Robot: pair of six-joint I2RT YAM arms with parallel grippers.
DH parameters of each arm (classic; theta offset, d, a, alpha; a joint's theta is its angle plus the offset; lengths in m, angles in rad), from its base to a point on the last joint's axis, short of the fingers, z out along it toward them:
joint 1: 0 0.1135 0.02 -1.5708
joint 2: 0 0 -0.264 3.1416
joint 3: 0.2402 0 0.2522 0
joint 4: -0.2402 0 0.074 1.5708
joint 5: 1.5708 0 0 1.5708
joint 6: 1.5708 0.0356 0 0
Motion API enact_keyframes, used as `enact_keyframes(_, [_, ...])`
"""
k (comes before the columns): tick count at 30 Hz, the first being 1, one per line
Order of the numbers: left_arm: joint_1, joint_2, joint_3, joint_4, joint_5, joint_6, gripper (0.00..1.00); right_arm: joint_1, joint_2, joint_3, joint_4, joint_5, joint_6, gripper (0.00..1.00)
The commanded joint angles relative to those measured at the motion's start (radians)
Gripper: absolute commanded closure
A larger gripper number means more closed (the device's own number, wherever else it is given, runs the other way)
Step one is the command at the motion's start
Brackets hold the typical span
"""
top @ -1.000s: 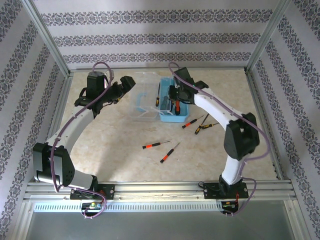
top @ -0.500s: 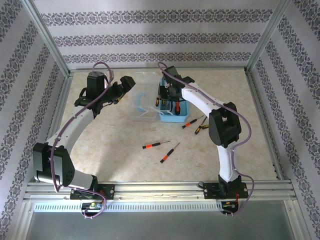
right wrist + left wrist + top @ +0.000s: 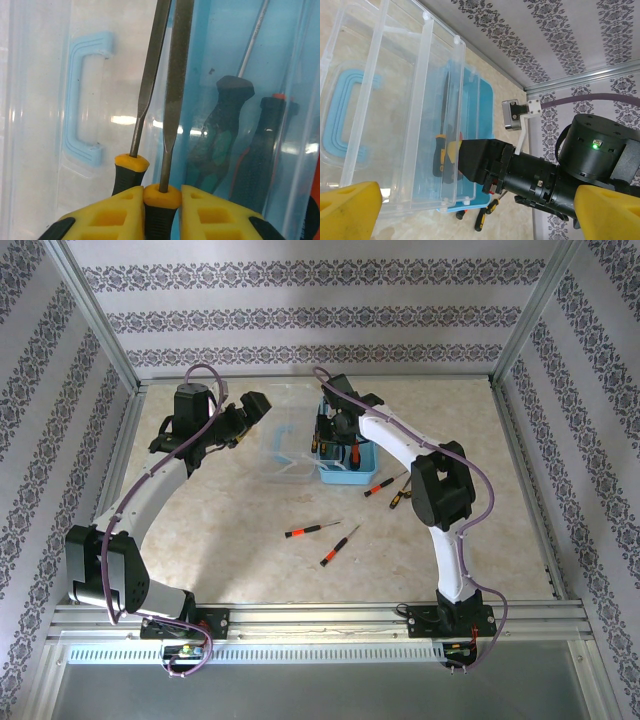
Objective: Pack the tool kit
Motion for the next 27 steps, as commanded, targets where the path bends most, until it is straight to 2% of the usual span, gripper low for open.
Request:
enact_keyframes(1, [0.01, -0.014, -0.009, 0.039, 0.016, -0.011, 0.02, 0.006, 0.002, 0.039, -0.015, -0.012, 0.013, 0.75])
enact_keyframes(9, [0.009, -0.012, -0.009, 0.046, 0.022, -0.014, 0.02, 0.002, -0.031, 0.054, -0.038, 0.001, -0.009, 0.67])
enact_keyframes(14, [0.009, -0.011, -0.01, 0.046, 0.023, -0.013, 0.02, 0.003, -0.083, 0.03, -0.033, 0.003, -0.012, 0.67])
enact_keyframes(20, [0.009, -0.002, -0.012, 0.049, 0.025, -0.016, 0.02, 0.005, -0.234, -0.088, 0.018, 0.041, -0.012, 0.67])
enact_keyframes(27, [0.002, 0.001, -0.022, 0.077, 0.043, -0.037, 0.03, -0.02, -0.425, -0.321, 0.081, 0.112, -0.013, 0.68])
